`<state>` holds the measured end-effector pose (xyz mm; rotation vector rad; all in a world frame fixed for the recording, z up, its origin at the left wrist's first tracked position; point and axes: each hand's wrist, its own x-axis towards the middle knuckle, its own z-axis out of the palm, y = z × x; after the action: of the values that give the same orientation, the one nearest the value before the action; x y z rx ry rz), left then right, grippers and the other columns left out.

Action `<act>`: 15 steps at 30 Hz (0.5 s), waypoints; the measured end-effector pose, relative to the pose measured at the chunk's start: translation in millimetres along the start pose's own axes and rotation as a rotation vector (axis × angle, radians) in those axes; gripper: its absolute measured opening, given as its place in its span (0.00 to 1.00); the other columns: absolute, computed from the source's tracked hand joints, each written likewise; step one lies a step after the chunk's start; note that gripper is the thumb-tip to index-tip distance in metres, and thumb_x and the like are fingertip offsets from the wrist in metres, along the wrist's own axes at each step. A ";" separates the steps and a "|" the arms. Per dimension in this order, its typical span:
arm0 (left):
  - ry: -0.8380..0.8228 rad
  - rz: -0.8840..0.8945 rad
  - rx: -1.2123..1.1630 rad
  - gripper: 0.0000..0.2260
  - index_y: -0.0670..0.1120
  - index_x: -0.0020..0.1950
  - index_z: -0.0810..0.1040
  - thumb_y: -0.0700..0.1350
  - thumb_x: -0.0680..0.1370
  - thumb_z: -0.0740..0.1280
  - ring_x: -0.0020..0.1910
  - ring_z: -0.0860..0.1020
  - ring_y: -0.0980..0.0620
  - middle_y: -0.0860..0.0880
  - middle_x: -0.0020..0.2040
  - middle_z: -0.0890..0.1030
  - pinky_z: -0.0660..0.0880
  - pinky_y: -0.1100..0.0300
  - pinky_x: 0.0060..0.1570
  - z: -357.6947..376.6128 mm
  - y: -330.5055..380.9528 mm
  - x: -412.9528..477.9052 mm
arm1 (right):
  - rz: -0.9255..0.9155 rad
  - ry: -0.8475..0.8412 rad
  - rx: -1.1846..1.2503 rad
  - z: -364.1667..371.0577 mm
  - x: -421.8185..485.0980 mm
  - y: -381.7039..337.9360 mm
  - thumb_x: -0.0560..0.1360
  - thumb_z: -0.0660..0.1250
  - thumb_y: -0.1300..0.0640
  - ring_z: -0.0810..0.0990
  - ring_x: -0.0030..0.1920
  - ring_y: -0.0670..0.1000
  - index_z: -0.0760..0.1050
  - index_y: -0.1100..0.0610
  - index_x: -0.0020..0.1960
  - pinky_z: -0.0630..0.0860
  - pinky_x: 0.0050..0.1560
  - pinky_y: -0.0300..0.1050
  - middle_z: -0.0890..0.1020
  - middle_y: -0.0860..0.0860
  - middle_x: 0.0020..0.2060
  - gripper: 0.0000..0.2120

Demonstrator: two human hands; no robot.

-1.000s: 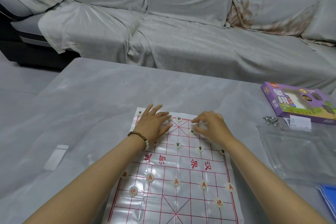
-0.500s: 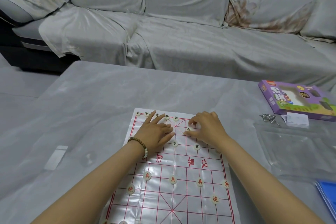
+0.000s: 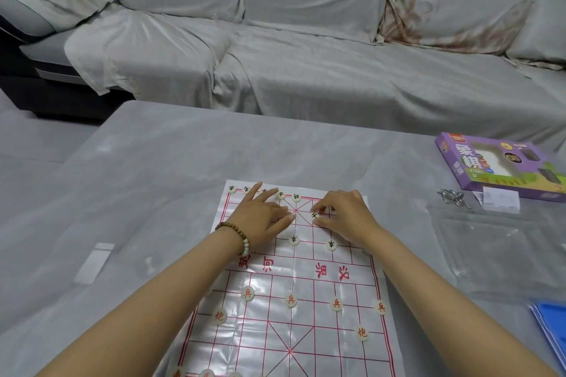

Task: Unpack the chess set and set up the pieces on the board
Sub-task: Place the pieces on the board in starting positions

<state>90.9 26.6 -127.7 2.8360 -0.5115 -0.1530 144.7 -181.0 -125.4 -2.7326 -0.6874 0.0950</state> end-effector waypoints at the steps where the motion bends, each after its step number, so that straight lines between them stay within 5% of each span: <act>1: -0.001 -0.012 -0.033 0.24 0.55 0.64 0.75 0.60 0.80 0.44 0.74 0.54 0.55 0.55 0.64 0.76 0.34 0.55 0.72 -1.5 -0.2 0.8 | 0.001 0.007 -0.003 0.3 2.0 -0.9 0.73 0.70 0.47 0.74 0.53 0.47 0.80 0.47 0.54 0.61 0.58 0.43 0.81 0.44 0.49 0.11; 6: 0.199 -0.065 -0.108 0.15 0.54 0.62 0.75 0.56 0.78 0.60 0.71 0.61 0.55 0.56 0.63 0.76 0.42 0.59 0.72 -5.9 -8.3 16.0 | 0.072 0.216 -0.030 -2.3 19.6 -6.3 0.72 0.70 0.46 0.73 0.53 0.48 0.80 0.48 0.50 0.56 0.52 0.42 0.80 0.45 0.48 0.10; 11: 0.133 -0.126 -0.011 0.24 0.53 0.67 0.70 0.58 0.73 0.67 0.71 0.60 0.53 0.54 0.67 0.71 0.47 0.57 0.72 -10.4 -7.1 46.8 | 0.105 0.135 -0.051 6.4 29.6 -2.3 0.72 0.69 0.44 0.73 0.57 0.48 0.80 0.48 0.50 0.54 0.64 0.44 0.79 0.46 0.51 0.11; 15: 0.101 -0.145 -0.009 0.22 0.53 0.63 0.73 0.59 0.72 0.67 0.71 0.60 0.51 0.52 0.65 0.74 0.49 0.56 0.72 -4.7 -7.8 61.6 | 0.106 0.103 -0.034 5.8 30.1 2.5 0.71 0.70 0.43 0.73 0.58 0.48 0.79 0.48 0.52 0.50 0.70 0.47 0.79 0.46 0.52 0.13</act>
<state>151.6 12.8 -128.8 2.8533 -0.2827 -0.0379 171.5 -167.2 -131.3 -2.7832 -0.5208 -0.0328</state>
